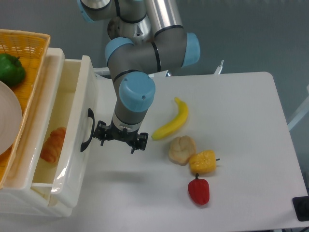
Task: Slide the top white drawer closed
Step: 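Push the white drawer into the cabinet with the gripper, then hold the gripper against the drawer front until fully shut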
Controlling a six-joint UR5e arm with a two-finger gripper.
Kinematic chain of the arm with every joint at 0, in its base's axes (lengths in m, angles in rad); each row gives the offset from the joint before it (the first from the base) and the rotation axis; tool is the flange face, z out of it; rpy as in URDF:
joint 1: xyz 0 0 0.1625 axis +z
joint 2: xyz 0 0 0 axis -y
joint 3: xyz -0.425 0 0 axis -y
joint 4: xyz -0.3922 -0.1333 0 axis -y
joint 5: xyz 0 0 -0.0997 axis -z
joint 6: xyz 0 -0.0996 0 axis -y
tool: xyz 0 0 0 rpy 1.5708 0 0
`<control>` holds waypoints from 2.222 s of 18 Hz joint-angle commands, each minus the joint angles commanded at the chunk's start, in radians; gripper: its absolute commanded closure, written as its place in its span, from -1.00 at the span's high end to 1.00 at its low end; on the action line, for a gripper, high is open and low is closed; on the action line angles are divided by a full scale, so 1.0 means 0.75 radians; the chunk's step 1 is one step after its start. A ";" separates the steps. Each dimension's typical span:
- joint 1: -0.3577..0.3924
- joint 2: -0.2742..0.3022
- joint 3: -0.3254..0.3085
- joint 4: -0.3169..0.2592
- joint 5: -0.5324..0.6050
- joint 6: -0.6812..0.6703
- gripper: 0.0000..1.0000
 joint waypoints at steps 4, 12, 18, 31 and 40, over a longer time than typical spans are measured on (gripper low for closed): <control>-0.020 -0.006 0.000 0.002 0.002 -0.002 1.00; -0.043 -0.004 0.002 0.004 0.000 0.004 1.00; -0.059 -0.006 0.010 0.004 0.000 0.008 1.00; -0.070 -0.008 0.014 0.004 0.000 0.008 1.00; -0.078 -0.006 0.014 0.004 -0.004 -0.004 1.00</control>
